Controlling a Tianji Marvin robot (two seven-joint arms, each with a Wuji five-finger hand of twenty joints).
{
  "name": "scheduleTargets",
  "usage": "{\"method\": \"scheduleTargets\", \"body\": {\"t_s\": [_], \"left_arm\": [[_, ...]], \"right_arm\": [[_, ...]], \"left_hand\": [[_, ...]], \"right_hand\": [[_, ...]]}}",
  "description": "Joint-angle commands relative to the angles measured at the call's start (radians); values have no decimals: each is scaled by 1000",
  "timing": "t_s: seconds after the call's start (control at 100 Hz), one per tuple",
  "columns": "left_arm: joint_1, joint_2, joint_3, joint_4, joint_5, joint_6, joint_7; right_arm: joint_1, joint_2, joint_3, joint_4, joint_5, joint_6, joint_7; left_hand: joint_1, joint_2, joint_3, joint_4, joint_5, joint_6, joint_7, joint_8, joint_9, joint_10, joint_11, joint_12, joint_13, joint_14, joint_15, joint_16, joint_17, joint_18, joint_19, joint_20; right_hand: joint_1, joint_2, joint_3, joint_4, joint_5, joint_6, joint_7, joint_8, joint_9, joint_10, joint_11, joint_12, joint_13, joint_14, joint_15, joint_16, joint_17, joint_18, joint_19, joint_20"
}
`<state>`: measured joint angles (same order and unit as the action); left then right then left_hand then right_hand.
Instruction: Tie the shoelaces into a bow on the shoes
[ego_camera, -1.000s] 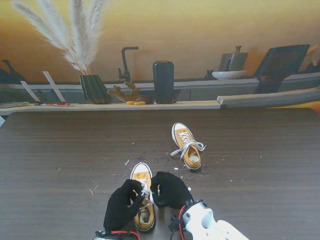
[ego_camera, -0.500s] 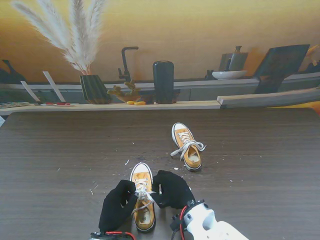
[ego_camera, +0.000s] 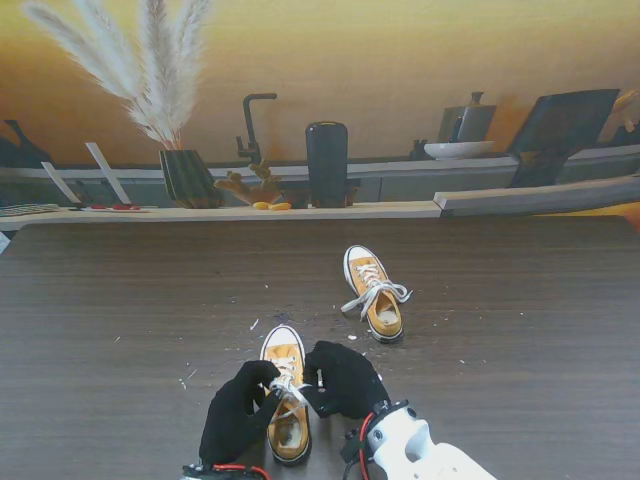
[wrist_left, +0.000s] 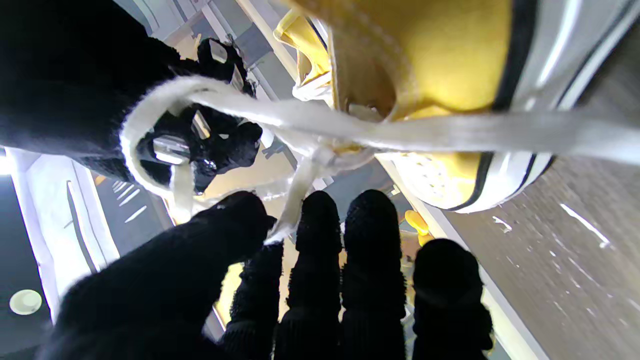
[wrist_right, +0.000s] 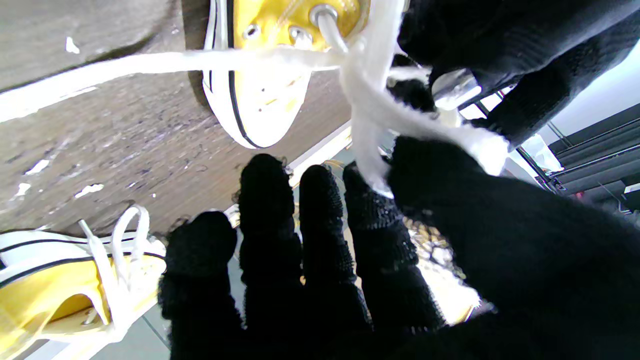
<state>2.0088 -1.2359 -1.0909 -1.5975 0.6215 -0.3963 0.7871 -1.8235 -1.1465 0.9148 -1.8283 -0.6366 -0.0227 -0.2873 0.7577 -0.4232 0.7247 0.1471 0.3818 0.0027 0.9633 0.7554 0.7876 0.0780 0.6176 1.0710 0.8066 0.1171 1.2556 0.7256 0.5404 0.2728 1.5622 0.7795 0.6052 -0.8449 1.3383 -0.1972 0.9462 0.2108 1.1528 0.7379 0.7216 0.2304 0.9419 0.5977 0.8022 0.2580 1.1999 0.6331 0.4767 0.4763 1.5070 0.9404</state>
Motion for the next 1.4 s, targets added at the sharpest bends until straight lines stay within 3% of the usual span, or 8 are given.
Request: {"method": "scheduleTargets", "body": {"t_s": [0.0,0.1,0.26,0.55,0.69,0.93,1.07,1.39], "left_arm": [[-4,2,2,-2,12,-2,-7],[-7,2,4,2,21,-4,-2],[-18,-1,16,6,26,-5,15],[-41,-13,38,24,1,-23,29],[-37,-19,36,19,-13,-31,37],[-10,-28,12,-1,-62,-54,24],[15,-26,-9,-24,-106,-62,-22],[68,-22,-61,-45,-144,-41,-55]], "right_arm": [[-5,4,-2,-7,-1,-3,14],[-4,4,-2,-8,0,-3,16],[-4,5,-3,-9,1,-6,20],[-4,6,-3,-10,-2,-5,24],[-5,6,-3,-9,-4,-1,23],[-4,5,-1,0,-22,25,9],[-4,4,2,7,-46,43,-8],[-1,1,9,37,-116,79,-72]], "left_hand": [[19,-55,7,-63,-34,-13,-103,-84,-20,-37,-31,11,-22,-32,-9,22,-11,-4,-6,16],[11,-76,-8,-70,-20,-11,-158,-115,-32,-47,-11,-6,-22,-46,-8,23,-10,-17,-4,15],[61,-76,-60,-125,6,-44,-132,-107,6,-55,-2,0,-1,-53,2,22,4,-16,4,7],[200,7,-194,-176,196,-242,-91,-153,95,-53,-2,23,29,-39,25,13,21,7,19,-8],[219,18,-180,-182,260,-331,-9,3,115,-42,14,32,37,-27,46,13,22,23,19,-5],[76,-68,144,-160,284,-307,50,211,90,-24,-29,45,-1,3,26,19,-13,34,-7,19],[57,-64,192,-145,275,-288,62,287,72,-22,-52,53,-26,12,6,24,-39,35,-25,37],[55,-63,198,-134,272,-273,52,296,64,-18,-66,56,-35,12,-1,27,-44,30,-29,48]], "right_hand": [[60,11,26,51,-4,-69,1,-8,-8,8,1,11,25,7,1,6,7,9,1,-4],[63,15,24,50,-5,-69,0,-8,-8,8,1,12,26,10,-1,6,7,9,2,-4],[65,18,21,50,-6,-68,0,-8,-7,7,1,13,26,10,-2,6,8,10,2,-5],[68,19,20,49,-5,-66,-2,-8,-5,11,-1,14,28,13,-4,7,10,9,4,-7],[68,16,22,49,-2,-68,-2,-8,-3,9,-2,15,30,12,-5,7,11,9,4,-7],[64,4,38,52,6,-64,8,9,-1,12,-3,16,30,17,-6,9,10,13,5,-9],[59,-4,48,56,6,-60,11,16,-3,11,-3,17,29,18,-7,9,8,14,4,-9],[56,-4,51,55,6,-58,10,20,-12,11,-3,14,21,19,-16,7,0,17,-3,-13]]}}
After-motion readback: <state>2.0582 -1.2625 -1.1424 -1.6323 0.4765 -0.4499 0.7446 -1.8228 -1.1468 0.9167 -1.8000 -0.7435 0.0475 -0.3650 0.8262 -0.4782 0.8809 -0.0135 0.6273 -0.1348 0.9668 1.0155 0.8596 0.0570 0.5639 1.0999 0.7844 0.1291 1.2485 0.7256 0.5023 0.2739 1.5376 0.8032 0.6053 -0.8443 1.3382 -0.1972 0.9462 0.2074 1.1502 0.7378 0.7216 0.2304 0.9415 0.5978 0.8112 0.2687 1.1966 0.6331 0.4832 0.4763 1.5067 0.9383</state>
